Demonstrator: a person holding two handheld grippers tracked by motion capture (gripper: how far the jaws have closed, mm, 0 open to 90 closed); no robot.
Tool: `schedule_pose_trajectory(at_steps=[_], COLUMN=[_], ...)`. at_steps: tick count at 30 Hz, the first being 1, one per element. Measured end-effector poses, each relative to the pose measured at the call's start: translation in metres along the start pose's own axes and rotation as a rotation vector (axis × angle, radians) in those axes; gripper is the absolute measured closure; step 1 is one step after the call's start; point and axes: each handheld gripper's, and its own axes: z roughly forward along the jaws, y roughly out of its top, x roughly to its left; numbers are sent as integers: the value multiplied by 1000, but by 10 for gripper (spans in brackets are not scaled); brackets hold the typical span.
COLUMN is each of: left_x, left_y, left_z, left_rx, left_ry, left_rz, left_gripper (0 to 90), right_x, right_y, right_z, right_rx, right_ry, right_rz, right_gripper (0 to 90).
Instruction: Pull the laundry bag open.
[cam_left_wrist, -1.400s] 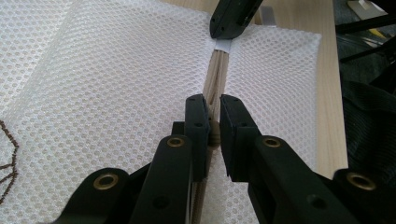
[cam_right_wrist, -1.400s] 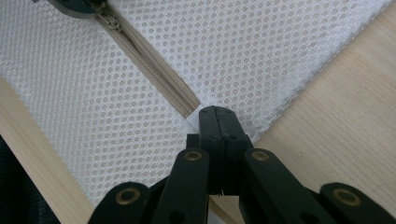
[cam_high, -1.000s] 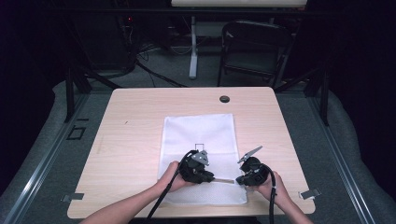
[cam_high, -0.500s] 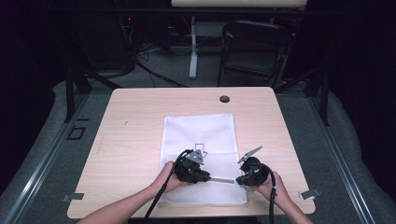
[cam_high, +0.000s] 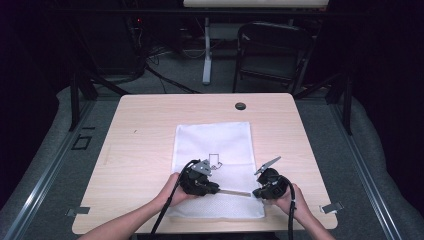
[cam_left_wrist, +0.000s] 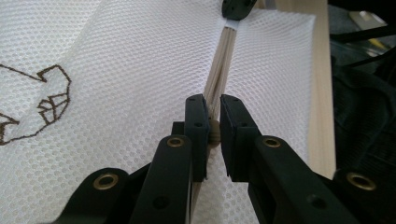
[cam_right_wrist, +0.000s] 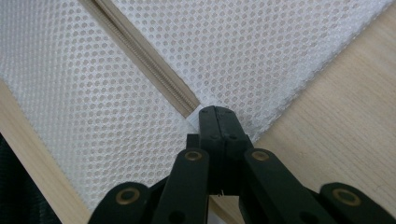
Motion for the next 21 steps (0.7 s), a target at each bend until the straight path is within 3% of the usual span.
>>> schedule_pose_trajectory(at_steps=[8,11,13,20,21], left_x=[0,-1,0,2,2], left_y=[-5,-5,-6,-12,-13], left_z=[-6,-8,-8,-19,-21], left_rx=[-1,20,3,-3,0], left_ry=[6,16,4,23,35], left_rz=[-3,6,3,-8,-9], left_gripper=[821,820,821,820,820], right_x=[0,0,0,0,2], right_y=[0,0,0,0,-1], right_z=[0,0,0,0,2], right_rx=[-1,4,4,5,-26], right_ry=[0,0,0,-2,-1], right_rz=[0,-3,-3,-5,23], right_gripper=[900,900,900,900,900])
